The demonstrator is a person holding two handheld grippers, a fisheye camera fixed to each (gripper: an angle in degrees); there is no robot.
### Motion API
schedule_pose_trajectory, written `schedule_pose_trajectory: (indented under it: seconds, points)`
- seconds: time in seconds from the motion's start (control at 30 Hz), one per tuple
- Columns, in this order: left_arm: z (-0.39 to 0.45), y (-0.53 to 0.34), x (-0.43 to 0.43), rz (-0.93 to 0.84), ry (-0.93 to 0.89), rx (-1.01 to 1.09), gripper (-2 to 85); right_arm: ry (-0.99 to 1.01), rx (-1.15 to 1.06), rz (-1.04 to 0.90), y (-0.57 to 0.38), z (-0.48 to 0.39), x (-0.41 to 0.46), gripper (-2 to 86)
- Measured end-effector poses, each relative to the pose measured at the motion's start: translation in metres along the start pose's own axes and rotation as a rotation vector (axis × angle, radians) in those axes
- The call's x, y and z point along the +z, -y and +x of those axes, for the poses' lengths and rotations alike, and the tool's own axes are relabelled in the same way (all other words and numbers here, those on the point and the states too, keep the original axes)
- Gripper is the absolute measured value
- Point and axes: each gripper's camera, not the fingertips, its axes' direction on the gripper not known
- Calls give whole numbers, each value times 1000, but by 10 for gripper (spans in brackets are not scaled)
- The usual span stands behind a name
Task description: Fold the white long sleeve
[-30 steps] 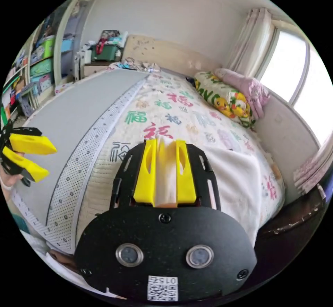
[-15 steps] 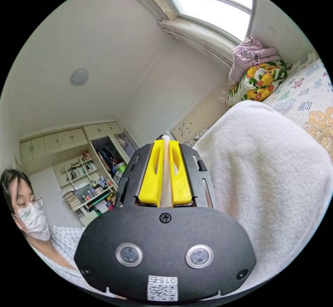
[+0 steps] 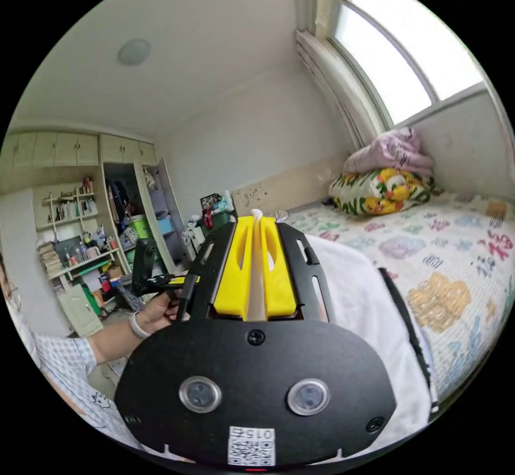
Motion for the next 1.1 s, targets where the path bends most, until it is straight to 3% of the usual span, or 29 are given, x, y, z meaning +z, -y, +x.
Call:
schedule_pose_trajectory:
  seconds: [0.23, 0.37, 0.57, 0.8, 0.9, 1.1]
  points:
    - [22, -137, -271, 217, 223, -6, 14, 40, -70, 155, 40, -63, -93, 16]
    - [55, -235, -426, 325, 362, -33, 13, 165, 8, 176, 38, -83, -93, 12]
    - [149, -346, -578, 452, 432, 69, 12, 381, 10, 209, 47, -136, -81, 9]
    - [189, -427, -622, 533, 508, 84, 12, 477, -27, 143, 92, -200, -48, 9]
    - [155, -454, -596, 510, 496, 16, 12, 414, -33, 59, 102, -219, -2, 11]
    - [19, -504, -471, 269, 439, -236, 15, 239, 5, -304, 82, -215, 162, 15]
